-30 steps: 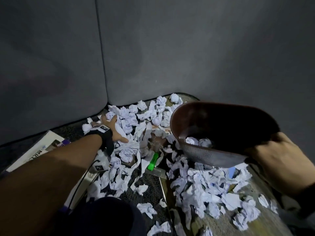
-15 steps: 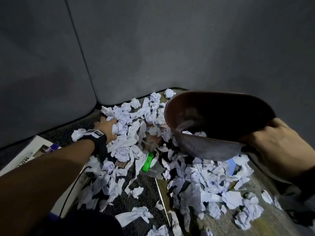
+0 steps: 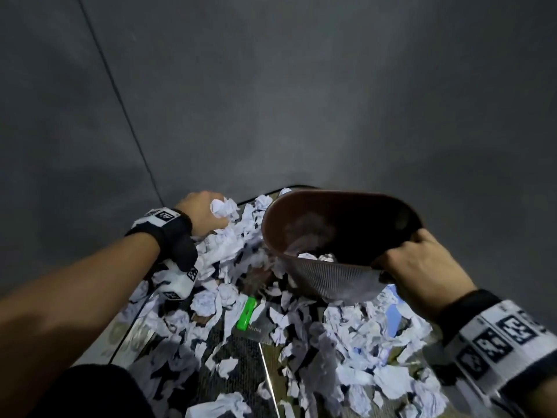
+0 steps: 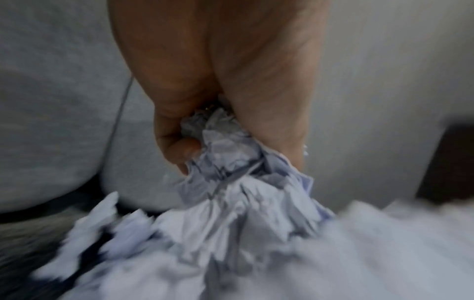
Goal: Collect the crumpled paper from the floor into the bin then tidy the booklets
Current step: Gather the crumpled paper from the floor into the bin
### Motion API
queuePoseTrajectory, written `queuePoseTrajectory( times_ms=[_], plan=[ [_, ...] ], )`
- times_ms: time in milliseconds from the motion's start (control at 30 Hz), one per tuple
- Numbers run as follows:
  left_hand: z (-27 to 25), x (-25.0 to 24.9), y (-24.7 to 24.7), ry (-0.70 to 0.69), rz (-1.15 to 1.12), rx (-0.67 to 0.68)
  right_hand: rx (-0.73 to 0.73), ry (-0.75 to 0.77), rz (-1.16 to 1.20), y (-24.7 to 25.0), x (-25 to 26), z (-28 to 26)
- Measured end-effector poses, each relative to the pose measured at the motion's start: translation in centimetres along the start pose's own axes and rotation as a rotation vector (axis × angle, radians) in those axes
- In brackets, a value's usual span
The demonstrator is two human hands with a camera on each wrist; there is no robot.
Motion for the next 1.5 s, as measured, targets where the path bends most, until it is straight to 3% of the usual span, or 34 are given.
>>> queuePoseTrajectory(
  times_ms=[167, 300, 433, 533, 633, 833, 967, 1100, 1200, 1267, 1333, 1500],
  plan=[
    [-3.7, -7.9, 7.0, -0.186, -0.234, -0.205, -0.041, -0.003, 0.079, 0.7, -0.2, 1.3],
    [-6.4, -13.5, 8.8, -0.33, -0.261, -0.221, 0.002, 0.014, 0.061, 0.6, 0.1, 1.8],
    [-7.0, -14.6, 9.4, -0.322, -0.341, -0.298, -0.024, -0.001, 0.107, 0.6, -0.3, 1.7],
    [-7.2, -15.9, 6.6, -0.294, -0.432, -0.314, -0.029, 0.02, 0.045, 0.3, 0.0, 1.8],
    [-7.0, -18.0, 2.4, -0.305, -0.445, -0.233, -0.114, 0.065, 0.046, 1.7, 0.8, 1.7],
    [-5.1, -18.9, -2.4, -0.334, -0.456, 0.021, 0.041, 0.074, 0.099, 0.1, 1.0, 1.0],
    [-5.3, -19.3, -3.7, -0.364, -0.389, 0.143, 0.056, 0.111, 0.046, -0.3, 1.4, 0.9],
    [-5.2, -18.3, -5.7, -0.3, -0.122, 0.266, -0.002, 0.11, 0.028, 0.7, 1.8, 0.9],
    [-5.1, -16.6, -6.5, -0.146, -0.093, 0.392, -0.046, 0.09, 0.083, 1.4, 1.4, 1.1],
    [-4.9, -15.6, -5.3, -0.1, -0.035, 0.322, -0.039, 0.078, 0.115, 1.3, 1.2, 1.1],
    [-4.6, -15.3, -3.1, -0.122, 0.028, 0.161, -0.019, 0.079, 0.084, 0.7, 1.1, 1.3],
    [-6.2, -16.6, 2.2, -0.342, -0.316, -0.148, 0.036, 0.074, 0.084, 0.6, 0.2, 2.0]
  ],
)
Point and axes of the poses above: each hand's wrist, its own z-axis towards the middle knuckle, its own y-axis out of the back of the hand, x = y × z, the point moved 10 cm from there along z, towards the middle knuckle, and after that the axes turned 2 degrees about -z, right-handed, at the moved point
